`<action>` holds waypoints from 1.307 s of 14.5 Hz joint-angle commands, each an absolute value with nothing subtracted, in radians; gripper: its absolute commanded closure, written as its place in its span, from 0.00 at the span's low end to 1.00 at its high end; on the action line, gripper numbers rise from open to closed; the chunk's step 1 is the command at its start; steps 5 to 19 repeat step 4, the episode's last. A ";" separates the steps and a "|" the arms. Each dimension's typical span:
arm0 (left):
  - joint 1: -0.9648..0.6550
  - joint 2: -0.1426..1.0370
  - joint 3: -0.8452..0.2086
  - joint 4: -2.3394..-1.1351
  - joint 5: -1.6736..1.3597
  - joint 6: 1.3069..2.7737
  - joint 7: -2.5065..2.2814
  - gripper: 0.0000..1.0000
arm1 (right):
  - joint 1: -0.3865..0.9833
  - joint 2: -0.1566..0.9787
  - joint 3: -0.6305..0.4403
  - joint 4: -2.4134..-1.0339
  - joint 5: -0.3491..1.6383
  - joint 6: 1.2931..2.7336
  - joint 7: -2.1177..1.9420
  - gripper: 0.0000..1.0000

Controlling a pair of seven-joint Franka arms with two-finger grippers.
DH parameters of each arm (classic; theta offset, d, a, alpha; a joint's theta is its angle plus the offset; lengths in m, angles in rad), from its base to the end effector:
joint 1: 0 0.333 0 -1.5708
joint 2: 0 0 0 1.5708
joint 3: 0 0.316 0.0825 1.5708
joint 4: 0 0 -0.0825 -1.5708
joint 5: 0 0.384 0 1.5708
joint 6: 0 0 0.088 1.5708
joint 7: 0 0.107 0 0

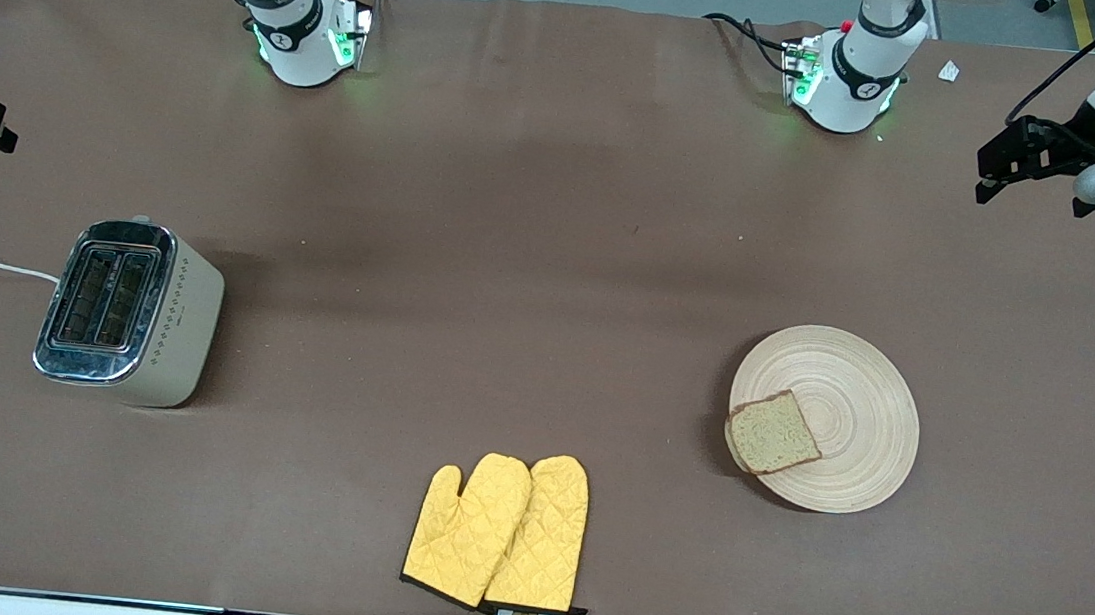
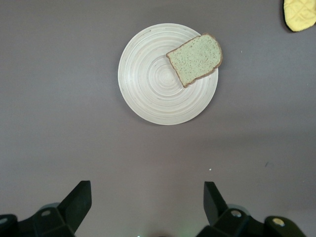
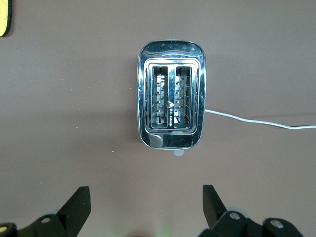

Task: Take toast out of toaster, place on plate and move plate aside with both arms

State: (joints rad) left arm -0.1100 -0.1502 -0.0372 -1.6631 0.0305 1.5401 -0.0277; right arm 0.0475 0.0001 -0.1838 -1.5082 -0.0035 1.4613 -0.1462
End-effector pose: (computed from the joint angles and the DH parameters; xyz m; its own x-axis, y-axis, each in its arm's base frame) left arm 0.4986 -0.0722 0.6578 0.9926 -0.1180 0.0281 -0.1170 -0.9925 -0.0352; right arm 0.5384 -0.0742 0.6443 0.9988 0.0097 -0.0470 0.0095 -0.9999 -0.0034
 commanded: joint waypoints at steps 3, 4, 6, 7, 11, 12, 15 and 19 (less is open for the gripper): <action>-0.112 -0.163 -0.021 -1.678 0.043 1.551 0.000 0.00 | 0.035 -0.003 -0.172 -1.506 -0.005 1.459 -0.149 0.00; -0.112 -0.163 -0.021 -1.678 0.041 1.551 -0.002 0.00 | 0.038 -0.003 -0.172 -1.506 -0.005 1.459 -0.147 0.00; -0.112 -0.163 -0.021 -1.678 0.041 1.551 -0.002 0.00 | 0.038 -0.003 -0.172 -1.506 -0.005 1.459 -0.147 0.00; -0.112 -0.163 -0.021 -1.678 0.041 1.551 -0.002 0.00 | 0.038 -0.003 -0.172 -1.506 -0.005 1.459 -0.147 0.00; -0.112 -0.163 -0.021 -1.678 0.041 1.551 -0.002 0.00 | 0.038 -0.003 -0.172 -1.506 -0.005 1.459 -0.147 0.00; -0.112 -0.163 -0.021 -1.678 0.041 1.551 -0.002 0.00 | 0.038 -0.003 -0.172 -1.506 -0.005 1.459 -0.147 0.00; -0.112 -0.163 -0.021 -1.678 0.041 1.551 -0.002 0.00 | 0.038 -0.003 -0.172 -1.506 -0.005 1.459 -0.147 0.00; -0.112 -0.163 -0.021 -1.678 0.041 1.551 -0.002 0.00 | 0.038 -0.003 -0.172 -1.506 -0.005 1.459 -0.147 0.00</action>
